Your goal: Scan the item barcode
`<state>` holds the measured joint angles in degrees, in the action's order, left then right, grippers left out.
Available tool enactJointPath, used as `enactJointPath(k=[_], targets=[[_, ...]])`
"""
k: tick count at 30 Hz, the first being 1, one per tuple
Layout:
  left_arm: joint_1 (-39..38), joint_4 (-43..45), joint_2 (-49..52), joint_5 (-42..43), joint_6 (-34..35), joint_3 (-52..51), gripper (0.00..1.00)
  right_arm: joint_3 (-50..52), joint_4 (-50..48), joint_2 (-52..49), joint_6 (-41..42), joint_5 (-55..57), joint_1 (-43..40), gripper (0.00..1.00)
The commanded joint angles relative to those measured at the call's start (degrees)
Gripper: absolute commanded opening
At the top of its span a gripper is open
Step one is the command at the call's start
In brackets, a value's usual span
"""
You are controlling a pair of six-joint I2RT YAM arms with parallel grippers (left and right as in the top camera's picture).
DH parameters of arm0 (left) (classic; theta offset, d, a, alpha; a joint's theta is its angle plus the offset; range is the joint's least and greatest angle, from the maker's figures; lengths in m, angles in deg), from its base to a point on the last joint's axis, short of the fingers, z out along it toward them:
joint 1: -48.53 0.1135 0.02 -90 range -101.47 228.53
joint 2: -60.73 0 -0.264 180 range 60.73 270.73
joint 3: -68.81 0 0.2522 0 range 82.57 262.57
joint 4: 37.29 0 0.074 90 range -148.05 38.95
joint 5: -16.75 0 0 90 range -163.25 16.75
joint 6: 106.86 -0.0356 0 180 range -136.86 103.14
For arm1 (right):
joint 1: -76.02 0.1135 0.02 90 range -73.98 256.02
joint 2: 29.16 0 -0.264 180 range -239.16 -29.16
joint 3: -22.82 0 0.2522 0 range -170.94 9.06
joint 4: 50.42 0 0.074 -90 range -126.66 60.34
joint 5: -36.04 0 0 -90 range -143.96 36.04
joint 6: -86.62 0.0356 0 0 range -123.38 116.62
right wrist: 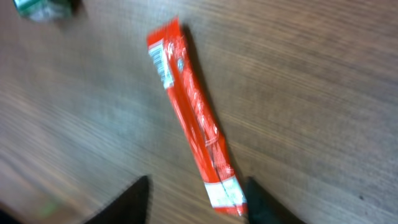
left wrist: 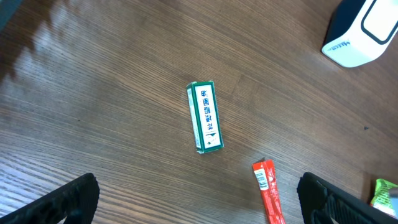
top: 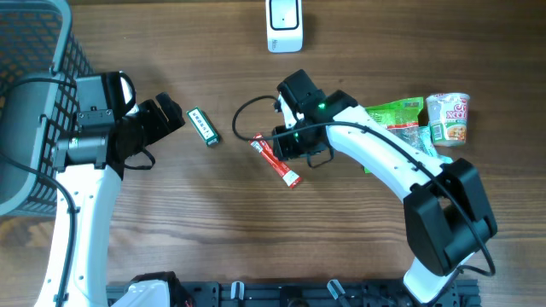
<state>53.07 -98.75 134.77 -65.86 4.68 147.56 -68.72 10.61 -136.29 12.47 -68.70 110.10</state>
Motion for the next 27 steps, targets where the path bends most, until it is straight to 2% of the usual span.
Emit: enactJointPath(k=[1, 7, 12, 16, 23, 27], targets=[[-0.2, 0.1, 0.2, 0.5, -0.5, -0.1, 1.0, -0.4, 1.6, 0.8, -12.2, -1.0, 0.3, 0.51], [-0.2, 0.1, 0.2, 0.5, -0.5, -0.1, 1.0, 3.7, -1.5, 0.6, -15.9, 4.8, 0.3, 0.4], [-0.2, 0.1, 0.2, 0.5, -0.5, -0.1, 1.0, 7.7, -6.5, 0.6, -16.5, 4.2, 0.3, 0.4], [-0.2, 0.1, 0.2, 0.5, -0.5, -0.1, 1.0, 11.5, -10.5, 0.6, -15.8, -2.1, 0.3, 0.4], [-0.2, 0.1, 0.2, 0.5, -0.5, -0.1, 1.0, 12.6, -11.3, 0.6, -15.5, -1.9, 0.4, 0.41], [-0.2, 0.1, 0.2, 0.5, -0.5, -0.1, 1.0, 12.6, -8.6, 0.6, -15.8, -1.9, 0.5, 0.41]])
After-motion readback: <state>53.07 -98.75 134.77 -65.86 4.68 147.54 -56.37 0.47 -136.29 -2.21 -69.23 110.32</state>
